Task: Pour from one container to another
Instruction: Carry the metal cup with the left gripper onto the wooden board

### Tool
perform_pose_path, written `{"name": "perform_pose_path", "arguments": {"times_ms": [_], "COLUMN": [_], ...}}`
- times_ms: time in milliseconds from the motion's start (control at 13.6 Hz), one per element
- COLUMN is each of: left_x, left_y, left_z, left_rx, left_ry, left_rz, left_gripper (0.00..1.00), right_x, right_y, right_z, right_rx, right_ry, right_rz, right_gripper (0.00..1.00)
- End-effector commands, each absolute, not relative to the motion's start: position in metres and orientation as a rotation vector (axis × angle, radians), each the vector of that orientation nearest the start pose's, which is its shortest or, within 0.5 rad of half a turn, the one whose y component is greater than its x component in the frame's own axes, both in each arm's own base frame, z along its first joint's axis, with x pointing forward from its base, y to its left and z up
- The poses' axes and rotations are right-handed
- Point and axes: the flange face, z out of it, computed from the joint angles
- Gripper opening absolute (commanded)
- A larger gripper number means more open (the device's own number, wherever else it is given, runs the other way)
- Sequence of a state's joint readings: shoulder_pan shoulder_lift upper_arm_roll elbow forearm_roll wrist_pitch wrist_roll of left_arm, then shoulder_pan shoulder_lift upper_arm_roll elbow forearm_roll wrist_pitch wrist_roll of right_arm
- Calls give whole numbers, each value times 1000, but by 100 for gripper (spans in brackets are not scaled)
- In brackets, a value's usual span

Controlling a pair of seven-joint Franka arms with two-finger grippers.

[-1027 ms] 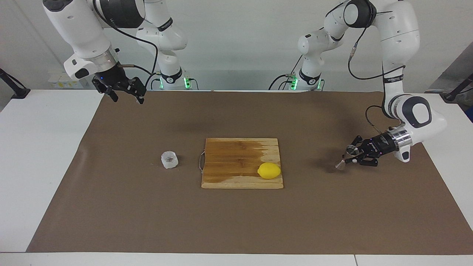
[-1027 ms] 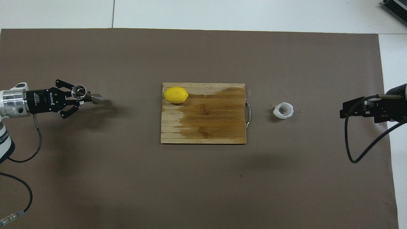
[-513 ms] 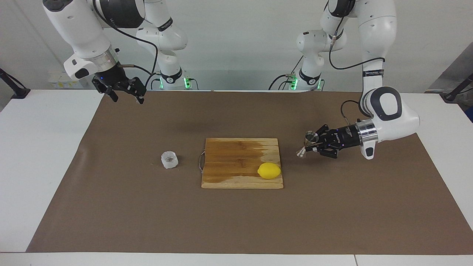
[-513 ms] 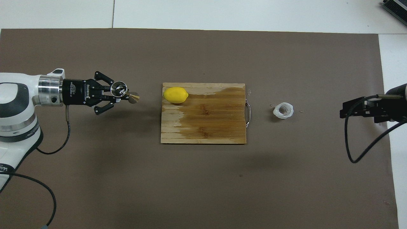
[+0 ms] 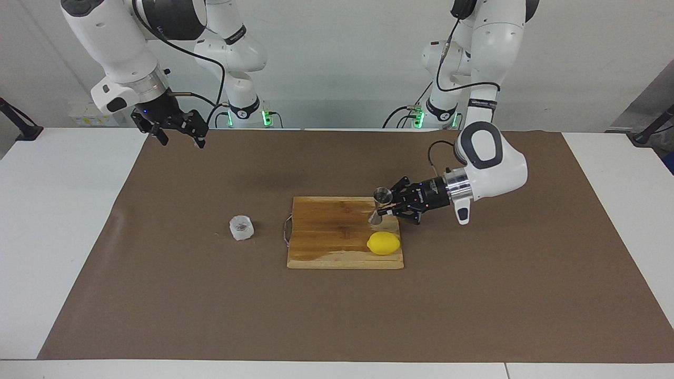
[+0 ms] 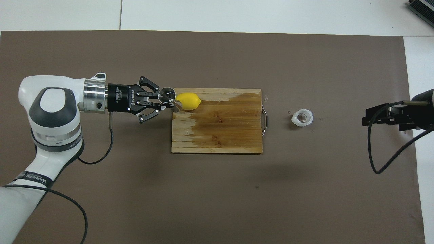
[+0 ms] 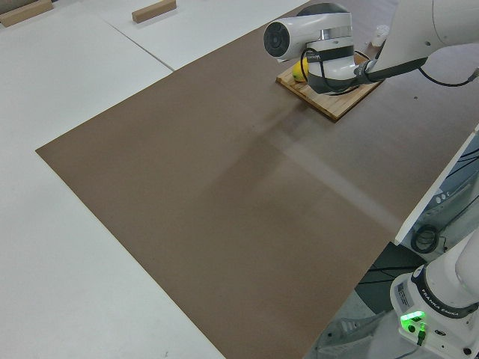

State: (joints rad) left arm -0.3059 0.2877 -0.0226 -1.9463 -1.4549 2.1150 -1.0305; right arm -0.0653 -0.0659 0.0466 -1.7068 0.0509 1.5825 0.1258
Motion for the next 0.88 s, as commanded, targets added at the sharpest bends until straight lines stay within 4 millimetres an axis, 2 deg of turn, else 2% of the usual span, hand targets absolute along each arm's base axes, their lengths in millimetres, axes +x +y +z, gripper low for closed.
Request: {"name": "perform_pose_path", "arguments": {"times_ms": [0,147,367,513,807], "left_x": [554,542,523,510,503], "left_y": [-263,-277,-293,-299,-302], "left_z": [340,327,302,286,270], "left_rx": [1314,1224,1236,1264,1261], "left_ry": [1642,1660,1623,1591,1627], "left_rz": [-946,-970,-907,-854,-821], "left_gripper": [0,0,0,0,0], "right_x": [530,530,530,530,530], "right_y": [-4,-4,-4,-4,-4], "right_z": [598,598,597,598,598], "right_rx": [-3071,-3071,-3071,-3071,-3071], "right_ry": [247,247,247,247,247], "right_rz": [100,100,102,100,100], "right_gripper": [100,100,100,100,100]}}
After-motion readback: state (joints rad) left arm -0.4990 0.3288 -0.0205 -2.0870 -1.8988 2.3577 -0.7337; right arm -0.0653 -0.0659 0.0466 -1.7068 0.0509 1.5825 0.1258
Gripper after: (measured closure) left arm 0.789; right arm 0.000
